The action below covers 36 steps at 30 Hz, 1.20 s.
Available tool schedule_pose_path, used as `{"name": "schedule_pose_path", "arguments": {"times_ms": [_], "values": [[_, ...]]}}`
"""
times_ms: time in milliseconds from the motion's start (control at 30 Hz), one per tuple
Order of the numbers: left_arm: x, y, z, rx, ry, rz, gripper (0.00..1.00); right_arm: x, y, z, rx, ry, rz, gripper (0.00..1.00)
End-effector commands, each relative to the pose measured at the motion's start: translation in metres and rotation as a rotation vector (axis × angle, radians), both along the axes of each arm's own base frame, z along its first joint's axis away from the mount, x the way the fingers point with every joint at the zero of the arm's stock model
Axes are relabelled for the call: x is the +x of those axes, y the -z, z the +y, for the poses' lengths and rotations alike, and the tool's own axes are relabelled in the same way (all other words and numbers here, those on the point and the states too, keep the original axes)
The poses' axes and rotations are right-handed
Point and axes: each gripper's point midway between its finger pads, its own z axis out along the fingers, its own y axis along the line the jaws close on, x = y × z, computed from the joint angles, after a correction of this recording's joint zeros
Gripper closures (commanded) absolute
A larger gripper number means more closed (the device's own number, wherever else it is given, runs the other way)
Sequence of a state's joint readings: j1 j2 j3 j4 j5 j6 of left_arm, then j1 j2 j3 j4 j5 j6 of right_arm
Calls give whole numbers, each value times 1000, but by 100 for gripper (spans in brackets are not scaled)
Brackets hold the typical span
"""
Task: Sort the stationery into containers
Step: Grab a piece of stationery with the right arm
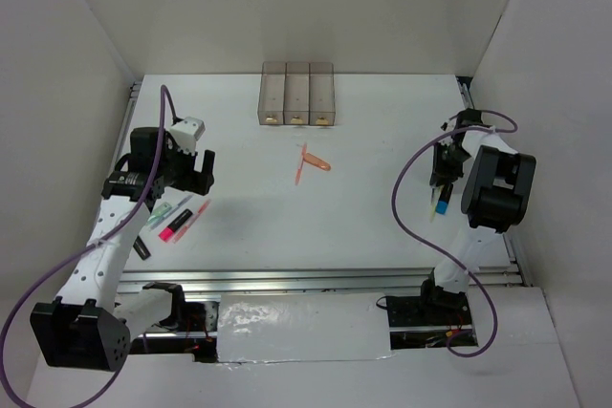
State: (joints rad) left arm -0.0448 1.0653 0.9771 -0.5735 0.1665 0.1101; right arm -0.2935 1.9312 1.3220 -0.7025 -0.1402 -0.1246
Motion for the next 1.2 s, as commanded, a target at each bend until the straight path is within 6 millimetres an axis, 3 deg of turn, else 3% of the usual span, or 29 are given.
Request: {"name": "schedule_pose_path", "arguments": {"times_ms": [0,200,333,433,567,700,767,933,1100,1167], "values": [[8,-7,-5,-3,35,-35,1,10,-7,-4,9,1,-16,70],[11,-7,-6,-4,37,-32,1,21,-4,3,18,-20,-4,74],[13,-5,-6,-4,40,-21,1,42,-12,19,18,-57,-28,79],[15,-5,-5,2,39,-15,1,53,-12,38,34,-86,-21,84],[17,-2,-5,3,42,-7,1,85,-31,65,59,-117,-74,90],[18,-2,-5,1,42,-2,1,107,-33,101,81,-158,-97,98],[19,-1,-5,2,39,3,1,118,-37,110,64,-169,-127,99],[20,-6,-5,3,42,-4,1,132,-22,137,37,-162,-121,93],[20,-9,-6,2,45,-8,1,131,-8,144,0,-152,-98,83],[20,-11,-6,0,41,-12,1,131,-10,145,-2,-146,-102,73]]}}
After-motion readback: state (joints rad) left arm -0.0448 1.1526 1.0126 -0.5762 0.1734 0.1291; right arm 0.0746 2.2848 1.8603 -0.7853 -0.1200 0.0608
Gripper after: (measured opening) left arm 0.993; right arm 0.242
